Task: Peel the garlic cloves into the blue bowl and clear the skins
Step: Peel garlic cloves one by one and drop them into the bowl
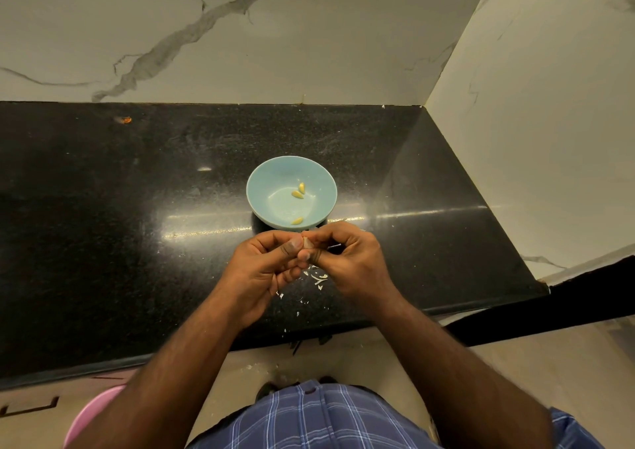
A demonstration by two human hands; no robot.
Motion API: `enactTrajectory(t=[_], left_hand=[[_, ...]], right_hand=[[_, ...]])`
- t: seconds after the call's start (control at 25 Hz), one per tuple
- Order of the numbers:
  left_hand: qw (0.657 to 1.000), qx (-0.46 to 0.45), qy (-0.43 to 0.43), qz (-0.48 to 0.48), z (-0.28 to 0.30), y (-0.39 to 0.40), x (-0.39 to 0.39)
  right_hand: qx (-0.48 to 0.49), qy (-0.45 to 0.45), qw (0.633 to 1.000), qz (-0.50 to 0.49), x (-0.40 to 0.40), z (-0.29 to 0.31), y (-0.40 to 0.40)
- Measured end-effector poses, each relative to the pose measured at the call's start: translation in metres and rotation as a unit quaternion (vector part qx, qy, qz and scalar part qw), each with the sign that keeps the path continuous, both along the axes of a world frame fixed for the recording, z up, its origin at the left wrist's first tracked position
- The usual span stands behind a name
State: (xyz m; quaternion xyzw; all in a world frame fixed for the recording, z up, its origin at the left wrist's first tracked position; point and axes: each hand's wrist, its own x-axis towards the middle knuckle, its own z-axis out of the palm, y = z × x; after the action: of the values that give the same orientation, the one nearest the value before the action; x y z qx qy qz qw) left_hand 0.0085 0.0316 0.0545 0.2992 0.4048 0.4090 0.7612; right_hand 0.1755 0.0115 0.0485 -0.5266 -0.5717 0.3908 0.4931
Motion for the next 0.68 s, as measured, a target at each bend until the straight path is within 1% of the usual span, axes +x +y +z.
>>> enactTrajectory(t=[0.16,0.24,0.36,0.56,0.68], left_hand=[[1.0,0.0,-0.009,0.015,0.0021,0.0026,-0.0019],[1.0,0.001,-0.011,0.018,0.0025,0.0018,-0.0022],[1.0,0.005,-0.003,0.017,0.003,0.0,-0.0007],[1.0,0.003,0.0,0.014,0.0032,0.0008,0.001],[1.0,0.002,0.001,0.016,0.0032,0.0011,0.0018]], right_hand=[[0.02,-0.007,0.999,0.029,-0.0015,0.0043,-0.0031],[0.026,-0.007,0.999,0.024,-0.0028,0.0036,-0.0023],[0.01,0.023,1.0,0.003,-0.004,0.0039,-0.0016],[0.058,-0.049,0.997,-0.033,-0.006,0.0041,-0.0031],[0.078,-0.072,0.994,-0.039,-0.0067,0.0053,-0.0029]])
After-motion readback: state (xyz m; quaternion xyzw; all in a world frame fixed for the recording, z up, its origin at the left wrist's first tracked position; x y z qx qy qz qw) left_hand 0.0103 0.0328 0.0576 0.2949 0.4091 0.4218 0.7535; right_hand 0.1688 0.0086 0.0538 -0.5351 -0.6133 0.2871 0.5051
